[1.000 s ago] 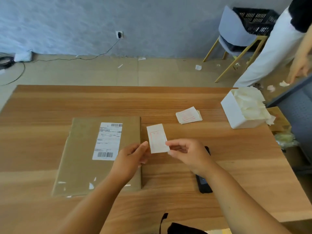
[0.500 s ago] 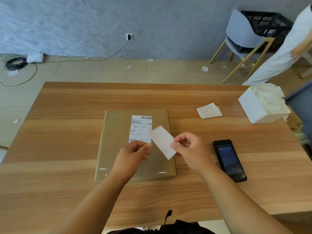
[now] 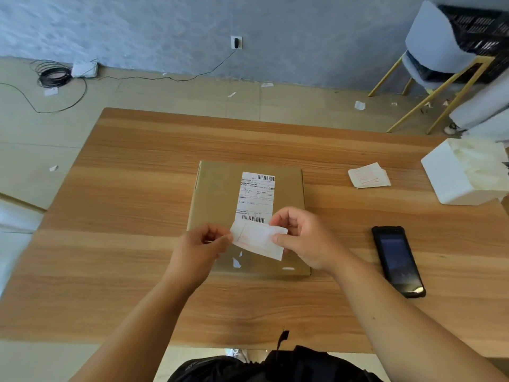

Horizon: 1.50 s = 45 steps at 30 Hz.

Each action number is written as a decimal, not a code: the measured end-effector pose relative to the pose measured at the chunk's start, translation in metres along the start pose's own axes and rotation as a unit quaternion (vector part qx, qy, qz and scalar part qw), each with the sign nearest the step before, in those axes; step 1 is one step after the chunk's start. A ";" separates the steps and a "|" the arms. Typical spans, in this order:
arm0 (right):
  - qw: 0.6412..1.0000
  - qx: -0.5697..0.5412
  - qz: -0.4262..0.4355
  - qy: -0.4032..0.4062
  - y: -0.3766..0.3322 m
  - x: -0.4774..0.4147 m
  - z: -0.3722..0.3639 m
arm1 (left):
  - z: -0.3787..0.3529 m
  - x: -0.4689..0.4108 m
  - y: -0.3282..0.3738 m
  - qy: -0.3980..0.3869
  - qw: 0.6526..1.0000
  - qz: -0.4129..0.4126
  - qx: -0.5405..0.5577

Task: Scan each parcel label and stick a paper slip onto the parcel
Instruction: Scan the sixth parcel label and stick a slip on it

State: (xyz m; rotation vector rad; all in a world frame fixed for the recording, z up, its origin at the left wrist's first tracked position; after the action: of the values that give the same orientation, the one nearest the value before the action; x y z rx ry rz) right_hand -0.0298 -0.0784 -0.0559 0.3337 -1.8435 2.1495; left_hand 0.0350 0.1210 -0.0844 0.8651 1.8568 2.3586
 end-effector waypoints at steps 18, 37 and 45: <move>0.989 0.040 -0.069 0.126 0.029 -0.013 -0.032 | 0.021 0.025 -0.018 0.046 0.999 0.012 -0.008; 0.992 0.068 -0.028 0.107 0.034 -0.029 -0.068 | 0.054 0.002 -0.029 0.104 0.977 -0.007 -0.188; 0.977 0.171 0.005 0.128 0.029 -0.034 -0.075 | 0.052 -0.010 -0.030 0.093 0.958 -0.048 -0.268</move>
State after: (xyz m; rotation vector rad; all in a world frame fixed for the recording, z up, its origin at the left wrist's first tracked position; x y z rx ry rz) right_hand -0.0076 -0.0104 -0.1064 0.1096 -1.3420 2.3871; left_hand 0.0558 0.1728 -0.1081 0.4968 1.1492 2.7415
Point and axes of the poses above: each hand's wrist, its own x-axis away from the middle knuckle, its own z-axis out of the back of the hand, y = z × x, the point moved 3 cm from there along -x, towards the middle knuckle, and after that the axes turned 2 degrees about -y, right-handed, at the moved point
